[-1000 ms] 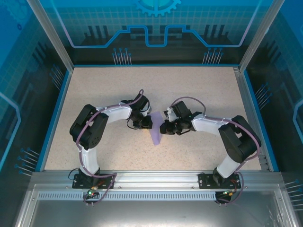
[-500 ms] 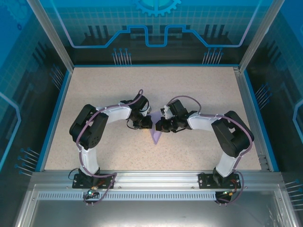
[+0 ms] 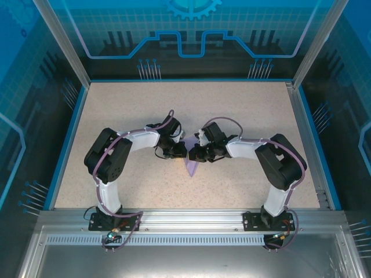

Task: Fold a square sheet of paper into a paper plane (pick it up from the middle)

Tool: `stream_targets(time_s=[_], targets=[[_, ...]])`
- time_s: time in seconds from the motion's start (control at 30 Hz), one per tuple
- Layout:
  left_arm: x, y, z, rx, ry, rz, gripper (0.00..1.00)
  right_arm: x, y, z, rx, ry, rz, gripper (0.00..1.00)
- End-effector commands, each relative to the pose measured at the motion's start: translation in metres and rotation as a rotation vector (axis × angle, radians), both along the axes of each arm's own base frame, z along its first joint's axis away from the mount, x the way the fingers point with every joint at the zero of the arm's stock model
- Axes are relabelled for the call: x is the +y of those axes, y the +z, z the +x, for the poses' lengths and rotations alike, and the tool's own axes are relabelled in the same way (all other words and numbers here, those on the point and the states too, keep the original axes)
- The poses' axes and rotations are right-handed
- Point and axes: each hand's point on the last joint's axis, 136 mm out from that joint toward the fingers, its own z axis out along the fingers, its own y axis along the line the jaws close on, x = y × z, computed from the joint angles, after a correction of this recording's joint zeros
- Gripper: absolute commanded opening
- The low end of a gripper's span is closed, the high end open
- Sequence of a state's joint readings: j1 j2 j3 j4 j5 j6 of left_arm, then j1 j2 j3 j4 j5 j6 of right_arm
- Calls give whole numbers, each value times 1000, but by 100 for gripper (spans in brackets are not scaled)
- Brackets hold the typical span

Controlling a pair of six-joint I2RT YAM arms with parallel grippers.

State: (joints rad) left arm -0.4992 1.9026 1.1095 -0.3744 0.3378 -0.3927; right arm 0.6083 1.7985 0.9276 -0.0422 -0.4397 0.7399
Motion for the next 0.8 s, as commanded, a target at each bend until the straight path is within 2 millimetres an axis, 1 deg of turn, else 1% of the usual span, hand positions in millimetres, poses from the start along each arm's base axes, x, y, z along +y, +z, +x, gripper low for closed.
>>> stream_targets(time_s=[0.0, 0.63, 0.77], targets=[[11, -18, -21, 80, 6, 45, 15, 0, -10, -2, 6, 15, -52, 10], [12, -20, -23, 88, 11, 34, 15, -3, -26, -2, 13, 16, -113, 14], [11, -20, -23, 92, 10, 32, 15, -2, -27, -2, 14, 18, -114, 17]])
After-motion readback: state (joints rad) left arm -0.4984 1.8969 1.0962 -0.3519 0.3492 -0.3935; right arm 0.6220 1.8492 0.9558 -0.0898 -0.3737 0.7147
